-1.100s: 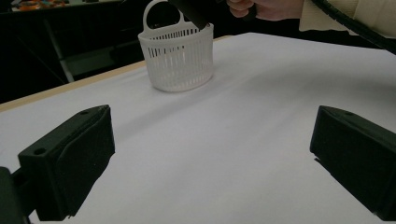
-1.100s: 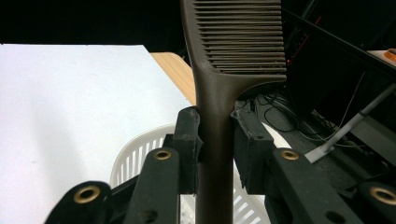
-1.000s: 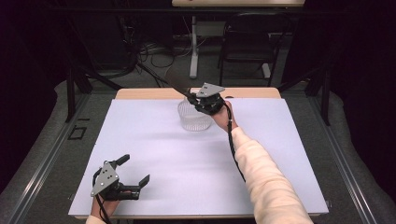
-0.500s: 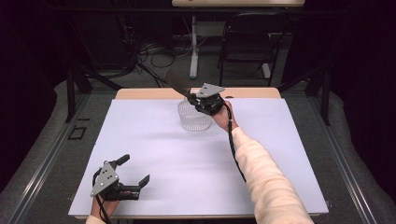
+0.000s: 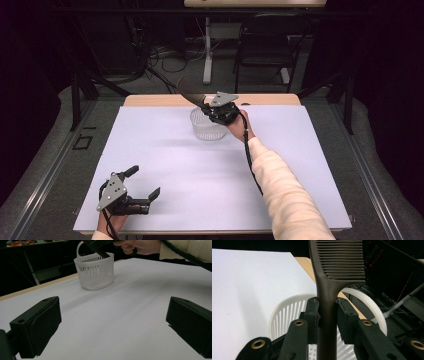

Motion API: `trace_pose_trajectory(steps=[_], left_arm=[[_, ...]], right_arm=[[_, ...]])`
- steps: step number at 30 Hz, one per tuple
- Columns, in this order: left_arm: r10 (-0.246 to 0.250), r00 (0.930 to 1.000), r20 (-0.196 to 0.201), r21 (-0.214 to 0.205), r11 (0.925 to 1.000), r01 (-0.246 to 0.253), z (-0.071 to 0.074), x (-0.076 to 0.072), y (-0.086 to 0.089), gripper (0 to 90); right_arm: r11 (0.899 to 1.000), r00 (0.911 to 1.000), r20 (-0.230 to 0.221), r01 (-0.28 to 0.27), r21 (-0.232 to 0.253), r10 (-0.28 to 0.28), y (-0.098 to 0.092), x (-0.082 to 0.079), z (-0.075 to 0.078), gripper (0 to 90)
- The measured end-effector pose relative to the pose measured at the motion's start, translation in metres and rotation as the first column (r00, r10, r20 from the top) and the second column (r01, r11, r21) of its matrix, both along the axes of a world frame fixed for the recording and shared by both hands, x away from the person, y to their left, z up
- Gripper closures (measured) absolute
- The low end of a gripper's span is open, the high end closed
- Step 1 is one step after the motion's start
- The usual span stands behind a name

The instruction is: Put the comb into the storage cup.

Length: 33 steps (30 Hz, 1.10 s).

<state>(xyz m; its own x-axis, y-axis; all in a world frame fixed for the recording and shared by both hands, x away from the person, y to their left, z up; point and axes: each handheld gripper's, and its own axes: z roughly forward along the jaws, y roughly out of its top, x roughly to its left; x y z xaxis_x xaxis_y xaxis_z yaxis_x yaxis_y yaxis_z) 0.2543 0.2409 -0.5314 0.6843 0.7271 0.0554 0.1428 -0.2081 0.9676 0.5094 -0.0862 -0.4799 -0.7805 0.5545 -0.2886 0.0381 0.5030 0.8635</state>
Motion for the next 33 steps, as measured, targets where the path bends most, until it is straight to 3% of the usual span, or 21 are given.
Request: trace_pose_trajectory(steps=[33], left_arm=[[-0.001,1.0000,0.003,0.003,1.0000,0.001,0.000,0.000,0.000,0.1]], right_arm=[[0.998,0.9985,-0.052,-0.020,-0.059,0.017,0.005,0.001,-0.012,71.8]])
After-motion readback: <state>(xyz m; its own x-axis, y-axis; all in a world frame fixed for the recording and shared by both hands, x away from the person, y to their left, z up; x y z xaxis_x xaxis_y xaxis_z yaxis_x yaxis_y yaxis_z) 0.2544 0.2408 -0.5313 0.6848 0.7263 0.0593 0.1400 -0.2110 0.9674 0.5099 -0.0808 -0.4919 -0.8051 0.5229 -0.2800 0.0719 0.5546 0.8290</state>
